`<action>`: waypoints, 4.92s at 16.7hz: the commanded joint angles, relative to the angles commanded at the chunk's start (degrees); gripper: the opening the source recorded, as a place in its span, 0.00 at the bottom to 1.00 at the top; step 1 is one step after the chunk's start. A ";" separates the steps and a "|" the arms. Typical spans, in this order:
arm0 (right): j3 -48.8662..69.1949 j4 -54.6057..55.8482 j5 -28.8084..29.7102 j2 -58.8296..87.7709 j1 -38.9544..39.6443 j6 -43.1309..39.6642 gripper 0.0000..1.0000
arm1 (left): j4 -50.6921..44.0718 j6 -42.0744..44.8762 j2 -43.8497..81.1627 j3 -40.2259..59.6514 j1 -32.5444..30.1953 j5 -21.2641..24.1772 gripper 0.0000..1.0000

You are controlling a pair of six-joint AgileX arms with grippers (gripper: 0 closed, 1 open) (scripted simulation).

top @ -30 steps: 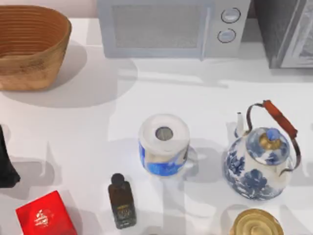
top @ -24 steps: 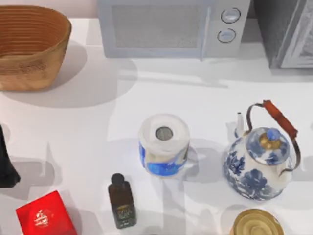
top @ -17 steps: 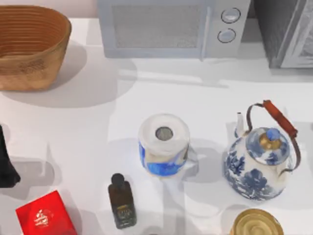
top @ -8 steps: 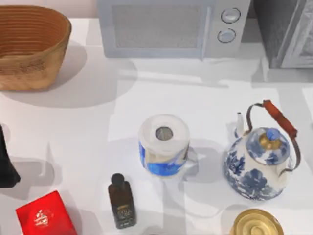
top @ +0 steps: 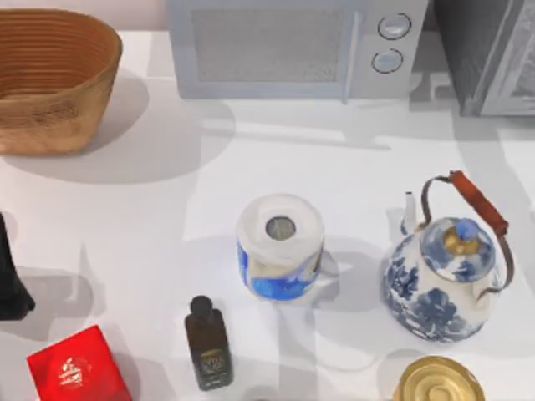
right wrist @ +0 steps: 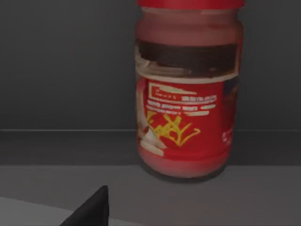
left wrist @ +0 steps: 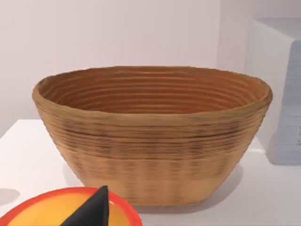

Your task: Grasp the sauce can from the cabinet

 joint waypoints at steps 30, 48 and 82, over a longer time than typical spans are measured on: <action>33.24 -1.68 -1.98 31.72 -3.02 0.28 1.00 | 0.00 0.00 0.00 0.00 0.00 0.00 1.00; 36.07 -2.27 -2.25 33.99 -3.31 0.27 0.10 | 0.00 0.00 0.00 0.00 0.00 0.00 1.00; 15.75 -14.12 3.52 -0.45 2.47 0.57 0.00 | 0.00 0.00 0.00 0.00 0.00 0.00 1.00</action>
